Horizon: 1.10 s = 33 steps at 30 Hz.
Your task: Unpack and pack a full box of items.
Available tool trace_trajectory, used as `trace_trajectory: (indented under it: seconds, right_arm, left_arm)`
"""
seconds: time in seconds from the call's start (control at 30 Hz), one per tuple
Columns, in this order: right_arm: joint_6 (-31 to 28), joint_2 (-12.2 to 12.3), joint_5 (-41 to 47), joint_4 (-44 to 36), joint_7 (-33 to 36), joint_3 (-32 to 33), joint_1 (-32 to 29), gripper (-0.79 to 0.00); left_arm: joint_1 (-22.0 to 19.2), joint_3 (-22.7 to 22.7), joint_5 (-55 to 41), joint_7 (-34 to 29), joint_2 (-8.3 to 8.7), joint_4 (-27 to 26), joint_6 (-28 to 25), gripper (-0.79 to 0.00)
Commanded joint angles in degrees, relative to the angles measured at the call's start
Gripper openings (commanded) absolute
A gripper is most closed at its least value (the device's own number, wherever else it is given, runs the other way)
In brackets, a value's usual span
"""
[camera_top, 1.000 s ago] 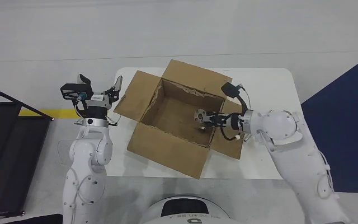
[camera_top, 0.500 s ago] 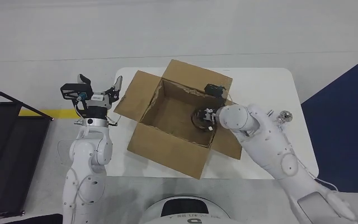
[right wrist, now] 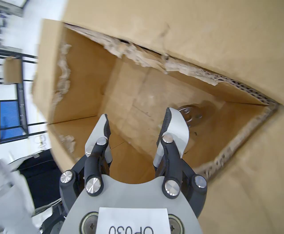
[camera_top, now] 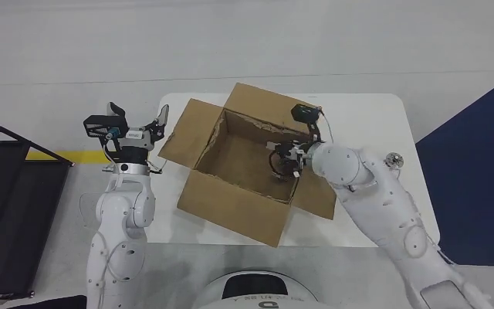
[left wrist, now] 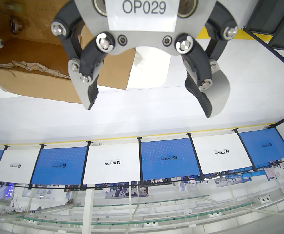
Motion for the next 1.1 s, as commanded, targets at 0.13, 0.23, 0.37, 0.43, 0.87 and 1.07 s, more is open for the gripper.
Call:
trace_trajectory:
  seconds: [0.13,0.23,0.37,0.43,0.87,1.07]
  right_arm:
    - [-10.67,2.18,14.58,-13.16,-5.89,33.41,-25.14,-0.095]
    - [-14.58,1.78,22.72,-10.56,-8.88,44.94,-33.82,-0.049]
    - [-14.15,1.37,28.78,-3.63,-10.34,52.49,-38.34,-0.046]
    - [-12.73,1.40,29.15,-0.76,-10.38,53.01,-38.03,-0.022]
    - [9.35,1.99,6.94,15.53,-24.77,35.77,-17.97,-0.099]
    - [15.30,1.90,-2.38,23.18,-24.80,27.91,-10.17,-0.092]
  left_arm:
    - [0.00,0.00,0.00,0.00,0.00,0.00,0.00,0.000]
    - [0.00,0.00,0.00,0.00,0.00,0.00,0.00,0.000]
    - [0.00,0.00,0.00,0.00,0.00,0.00,0.00,0.000]
    - [0.00,0.00,0.00,0.00,0.00,0.00,0.00,0.000]
    - [0.00,0.00,0.00,0.00,0.00,0.00,0.00,0.000]
    - [0.00,0.00,0.00,0.00,0.00,0.00,0.00,0.000]
